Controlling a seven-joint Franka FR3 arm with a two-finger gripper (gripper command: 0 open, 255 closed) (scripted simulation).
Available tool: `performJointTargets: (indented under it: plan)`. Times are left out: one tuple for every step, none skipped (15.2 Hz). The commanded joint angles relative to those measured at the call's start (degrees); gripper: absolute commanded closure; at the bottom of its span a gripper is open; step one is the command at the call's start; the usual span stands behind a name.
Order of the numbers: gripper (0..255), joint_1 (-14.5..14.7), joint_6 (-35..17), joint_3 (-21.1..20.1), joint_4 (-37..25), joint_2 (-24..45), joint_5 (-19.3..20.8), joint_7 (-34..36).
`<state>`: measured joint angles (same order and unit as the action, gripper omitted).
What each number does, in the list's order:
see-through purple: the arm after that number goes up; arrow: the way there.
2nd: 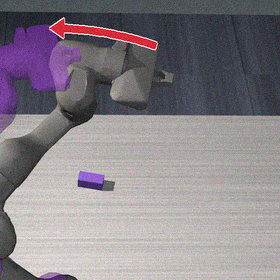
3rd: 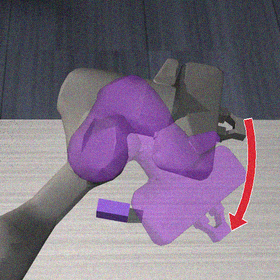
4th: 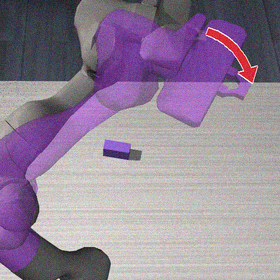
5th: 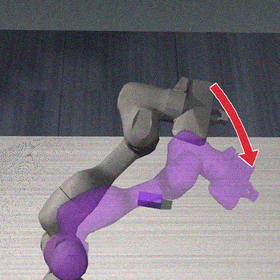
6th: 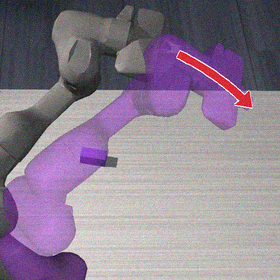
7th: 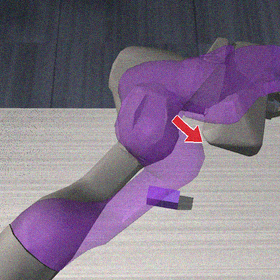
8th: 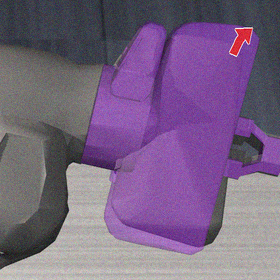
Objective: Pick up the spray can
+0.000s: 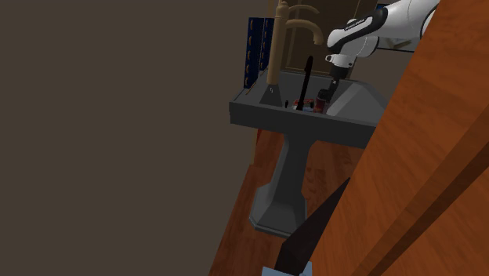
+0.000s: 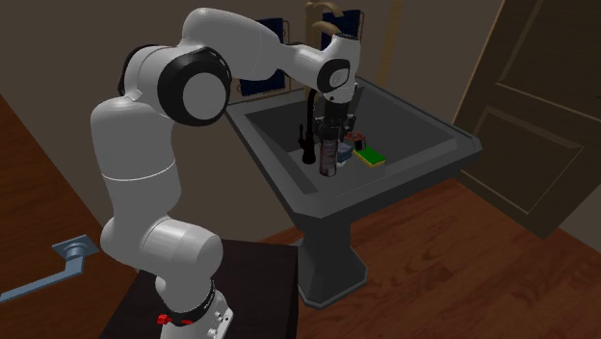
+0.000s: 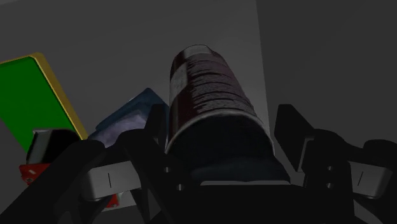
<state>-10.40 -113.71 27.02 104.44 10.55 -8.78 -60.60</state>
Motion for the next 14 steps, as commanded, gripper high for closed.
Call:
performJointTargets:
  plan:
    - [255, 0.0, 0.0, 0.0, 0.1, 0.1, 0.0, 0.0]
    - [255, 0.0, 0.0, 0.0, 0.1, 0.0, 0.0, 0.0]
    - [255, 0.0, 0.1, 0.0, -0.1, 0.2, -0.1, -0.1]
    - [255, 0.0, 0.8, 0.0, -0.6, 0.0, 0.1, 0.1]
    - [255, 0.0, 1.5, 0.0, -1.2, -0.2, 0.2, 0.2]
    - [255, 0.0, 2.3, 0.1, -1.7, -0.4, 0.3, 0.3]
    - [255, 0.0, 3.0, 0.1, -2.3, -0.6, 0.5, 0.4]
    - [255, 0.0, 3.7, 0.1, -2.9, -0.7, 0.6, 0.5]
    - [255, 0.0, 4.4, 0.2, -3.5, -0.9, 0.7, 0.6]
    - [255, 0.0, 5.1, 0.2, -4.1, -1.0, 0.8, 0.7]
    - [255, 0.0, 5.9, 0.2, -4.7, -1.1, 0.9, 0.8]
    - [255, 0.0, 6.6, 0.2, -5.4, -1.2, 0.9, 0.9]
    - [255, 0.0, 7.3, 0.2, -6.0, -1.3, 1.0, 1.0]
    - [255, 0.0, 8.1, 0.3, -6.7, -1.4, 1.1, 1.0]
